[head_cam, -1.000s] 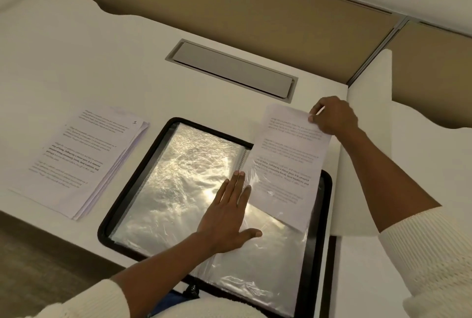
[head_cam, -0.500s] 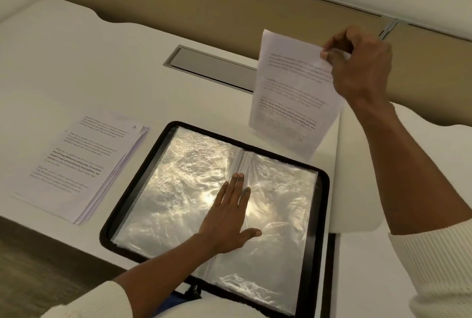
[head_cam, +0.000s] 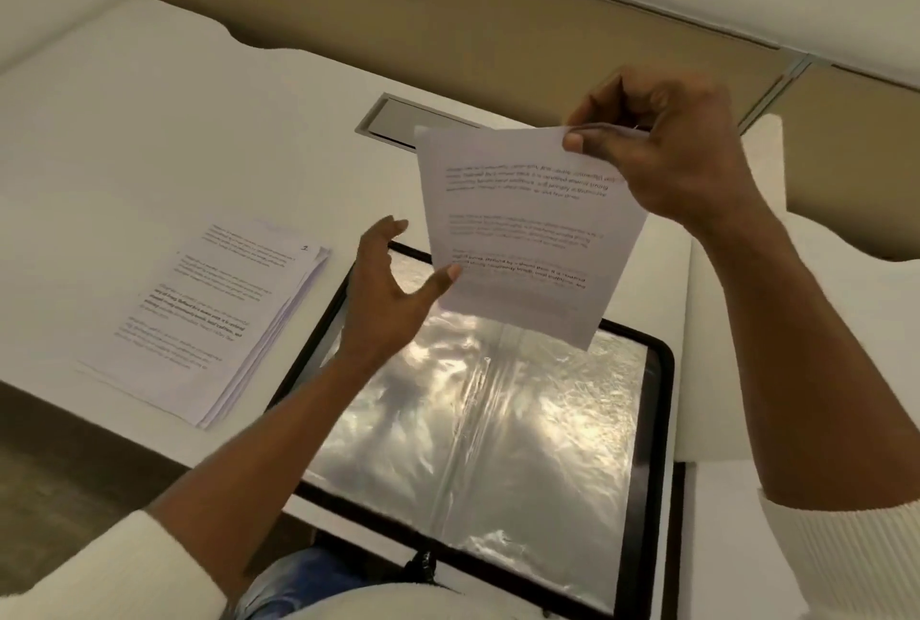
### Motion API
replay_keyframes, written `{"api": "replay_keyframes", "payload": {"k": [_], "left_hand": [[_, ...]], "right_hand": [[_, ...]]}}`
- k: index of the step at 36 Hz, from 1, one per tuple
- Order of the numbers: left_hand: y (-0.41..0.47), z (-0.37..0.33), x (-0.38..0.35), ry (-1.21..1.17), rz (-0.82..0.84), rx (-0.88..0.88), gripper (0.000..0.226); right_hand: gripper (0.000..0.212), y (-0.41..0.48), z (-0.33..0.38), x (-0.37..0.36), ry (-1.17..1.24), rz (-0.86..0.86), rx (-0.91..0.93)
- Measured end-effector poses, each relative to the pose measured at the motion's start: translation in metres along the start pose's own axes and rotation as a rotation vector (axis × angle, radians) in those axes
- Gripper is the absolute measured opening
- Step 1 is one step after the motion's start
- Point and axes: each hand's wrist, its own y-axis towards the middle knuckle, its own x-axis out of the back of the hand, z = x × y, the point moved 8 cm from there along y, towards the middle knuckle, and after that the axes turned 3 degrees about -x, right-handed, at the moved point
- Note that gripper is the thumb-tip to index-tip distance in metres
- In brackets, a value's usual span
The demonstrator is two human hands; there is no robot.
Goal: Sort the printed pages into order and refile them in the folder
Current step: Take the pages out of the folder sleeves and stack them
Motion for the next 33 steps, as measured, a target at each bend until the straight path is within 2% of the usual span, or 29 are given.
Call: {"api": "replay_keyframes", "payload": {"k": [3, 5, 9, 17, 22, 29, 33], "left_hand": [[0.011, -0.006, 0.03, -0.085, 0.071, 0.037, 0.047], [0.013, -0.005, 0.051, -0.156, 0.097, 0.104, 0.033], [0.008, 0.003, 0.09, -0.282, 0.109, 0.207, 0.027], [0.008, 0.051, 0.171, -0.259, 0.014, 0.345, 0.02], [0.022, 0.086, 0.221, -0.235, -0.04, 0.402, 0.02], [0.046, 0.127, 0.272, -0.17, -0.074, 0.431, 0.017], [0.059, 0.148, 0.293, 0.001, -0.073, 0.418, 0.015]], "right_hand": [[0.012, 0.009, 0.006, -0.022, 0.158, 0.052, -0.058], [0.012, 0.014, 0.007, -0.038, 0.262, 0.073, -0.114], [0.025, 0.025, 0.002, -0.081, 0.442, 0.066, -0.259], [0.05, 0.019, -0.022, -0.196, 0.734, -0.004, -0.691], [0.058, -0.008, -0.006, -0.279, 0.891, 0.099, -0.882], [0.028, -0.043, 0.029, -0.37, 0.865, 0.185, -0.972], [0.023, -0.059, 0.038, -0.403, 0.806, 0.174, -1.018]]}}
